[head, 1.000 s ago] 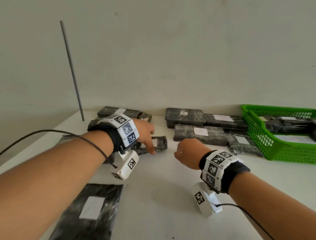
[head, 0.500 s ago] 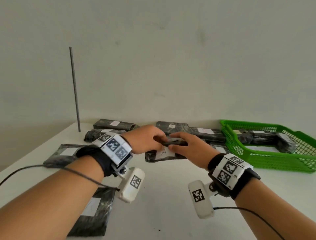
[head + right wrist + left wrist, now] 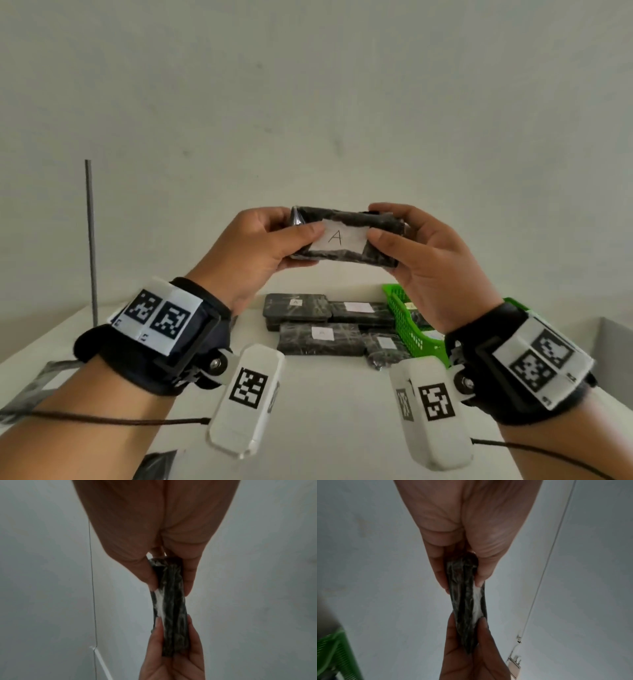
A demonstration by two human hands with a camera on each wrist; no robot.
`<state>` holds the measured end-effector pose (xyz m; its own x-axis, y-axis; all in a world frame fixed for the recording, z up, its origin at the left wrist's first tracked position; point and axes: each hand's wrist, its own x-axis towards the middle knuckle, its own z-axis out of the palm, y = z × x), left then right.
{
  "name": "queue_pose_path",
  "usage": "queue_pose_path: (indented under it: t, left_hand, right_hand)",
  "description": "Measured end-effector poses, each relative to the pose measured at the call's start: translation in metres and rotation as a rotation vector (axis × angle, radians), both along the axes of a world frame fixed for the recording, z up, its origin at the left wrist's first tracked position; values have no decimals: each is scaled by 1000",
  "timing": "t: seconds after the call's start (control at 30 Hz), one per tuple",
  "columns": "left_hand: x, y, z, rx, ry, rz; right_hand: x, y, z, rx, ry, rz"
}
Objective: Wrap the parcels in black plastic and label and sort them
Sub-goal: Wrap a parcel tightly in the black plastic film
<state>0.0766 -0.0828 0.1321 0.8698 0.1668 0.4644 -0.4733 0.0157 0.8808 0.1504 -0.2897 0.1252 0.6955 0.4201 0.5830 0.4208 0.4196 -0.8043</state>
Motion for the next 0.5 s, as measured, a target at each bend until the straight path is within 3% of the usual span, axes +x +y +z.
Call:
queue_pose_path:
  t: [0.13,0.3,0.5]
  left_hand:
    - [-10,-6,18,94,-96,83]
    - [-19,-8,20,17,-69,35]
    - [-27,-20,19,-7,-129,87]
  right_hand:
    - [-8,1,14,50,-115,-118]
    - [-25,7,24,73,-19,14]
    - [-30,23,20,143,-59,-177]
